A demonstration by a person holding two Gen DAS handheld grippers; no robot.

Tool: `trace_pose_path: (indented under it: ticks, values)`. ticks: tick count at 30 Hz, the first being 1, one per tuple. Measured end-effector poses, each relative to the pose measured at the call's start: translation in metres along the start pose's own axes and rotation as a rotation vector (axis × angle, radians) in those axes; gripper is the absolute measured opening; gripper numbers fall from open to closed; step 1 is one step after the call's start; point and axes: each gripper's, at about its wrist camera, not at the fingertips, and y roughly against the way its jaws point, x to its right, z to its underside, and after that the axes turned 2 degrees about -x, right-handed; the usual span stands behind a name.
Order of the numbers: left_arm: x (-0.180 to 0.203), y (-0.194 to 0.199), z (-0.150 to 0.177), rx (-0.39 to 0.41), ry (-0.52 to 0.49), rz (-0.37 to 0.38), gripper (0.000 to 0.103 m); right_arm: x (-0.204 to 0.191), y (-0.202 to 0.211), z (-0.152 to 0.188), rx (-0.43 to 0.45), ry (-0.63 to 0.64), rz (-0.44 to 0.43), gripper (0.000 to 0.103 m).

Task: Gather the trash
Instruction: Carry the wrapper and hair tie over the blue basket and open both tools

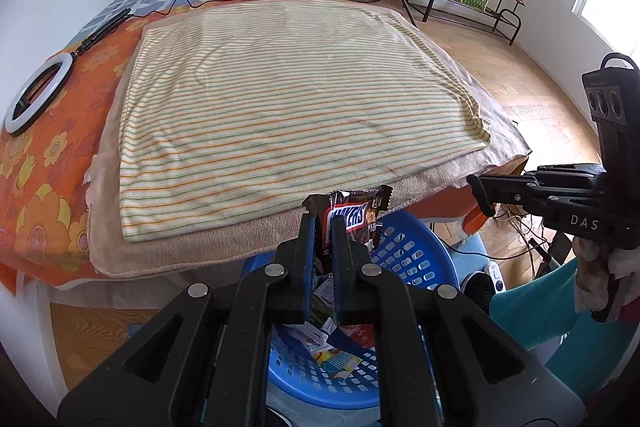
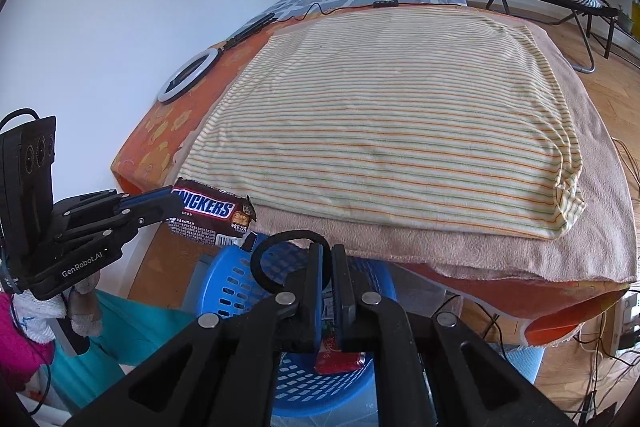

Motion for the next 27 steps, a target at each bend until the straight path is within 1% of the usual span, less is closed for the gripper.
trace_pose_path:
  ticks: [12,24,27]
  values:
    - [-0.001,-0.023,0.03,-0.095,-0.009,-0.002,0.006,-0.002,-0.024,0.034,-0.095,-0.022,-0.031,0.002]
    - [0.003,-0.038,0.042,-0.139,-0.016,-0.005,0.006,-0.001,-0.037,0.043,-0.139,-0.031,-0.038,0.002]
    - [0.002,-0.042,0.045,-0.152,-0.005,-0.006,0.006,-0.002,-0.041,0.045,-0.151,-0.036,-0.039,0.005]
